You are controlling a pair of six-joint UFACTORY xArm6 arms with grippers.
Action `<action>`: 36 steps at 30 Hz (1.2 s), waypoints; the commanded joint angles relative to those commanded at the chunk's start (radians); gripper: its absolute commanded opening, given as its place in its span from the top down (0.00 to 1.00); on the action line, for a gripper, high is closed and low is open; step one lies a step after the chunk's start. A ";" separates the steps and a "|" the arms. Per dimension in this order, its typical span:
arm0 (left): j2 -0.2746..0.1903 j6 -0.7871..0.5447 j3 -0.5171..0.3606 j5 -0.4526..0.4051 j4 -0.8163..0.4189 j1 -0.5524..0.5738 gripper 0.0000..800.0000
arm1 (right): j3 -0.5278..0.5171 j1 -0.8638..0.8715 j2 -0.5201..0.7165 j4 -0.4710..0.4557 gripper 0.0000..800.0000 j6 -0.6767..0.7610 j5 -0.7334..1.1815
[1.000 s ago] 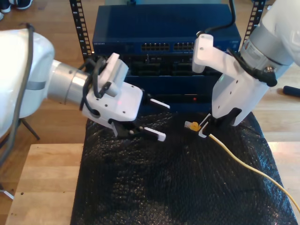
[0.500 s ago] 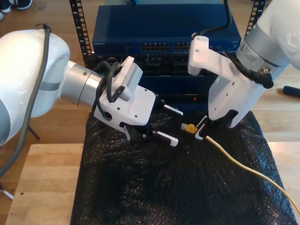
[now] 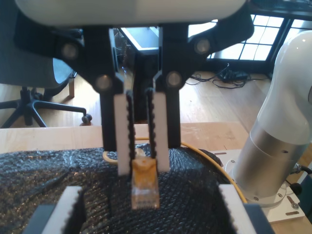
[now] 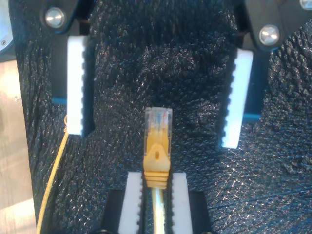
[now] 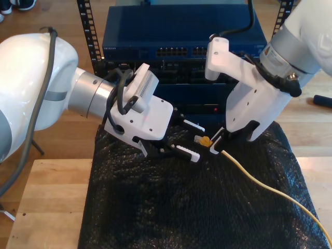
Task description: Grab the cable and plug it in
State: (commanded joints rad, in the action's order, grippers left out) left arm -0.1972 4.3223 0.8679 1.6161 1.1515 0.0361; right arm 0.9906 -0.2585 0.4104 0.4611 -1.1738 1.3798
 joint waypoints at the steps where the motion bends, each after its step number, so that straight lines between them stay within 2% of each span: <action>1: -0.002 0.000 0.000 0.005 0.000 0.000 0.32 | -0.003 0.000 0.000 0.000 0.99 0.000 0.000; 5: -0.002 0.000 0.000 0.028 0.000 -0.002 0.37 | -0.014 0.000 0.000 0.002 0.99 -0.002 -0.003; 12: -0.002 -0.002 -0.003 0.034 0.000 -0.002 0.40 | -0.014 0.002 0.000 0.002 0.99 -0.002 -0.005; 15: -0.002 -0.002 -0.008 0.034 0.000 -0.002 0.47 | -0.014 0.002 0.002 0.002 0.99 -0.002 -0.005; 17: -0.002 -0.002 -0.009 0.034 0.000 -0.002 0.48 | -0.014 0.002 0.002 0.002 0.99 -0.002 -0.003; 19: -0.002 -0.002 -0.009 0.031 0.000 -0.003 0.56 | -0.014 0.002 0.006 0.002 0.99 -0.002 -0.003; 22: -0.002 0.002 -0.006 0.029 0.000 -0.003 0.58 | -0.014 0.000 0.006 0.002 0.99 -0.002 -0.003; 24: -0.002 0.000 -0.006 0.029 0.000 -0.003 0.64 | -0.014 0.000 0.006 0.002 0.99 -0.002 -0.005; 36: -0.002 0.000 -0.002 0.031 0.000 -0.003 0.67 | -0.014 0.000 0.005 0.003 0.99 -0.002 -0.005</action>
State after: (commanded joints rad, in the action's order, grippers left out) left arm -0.1987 4.3223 0.8663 1.6467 1.1515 0.0330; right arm 0.9768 -0.2585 0.4150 0.4641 -1.1753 1.3752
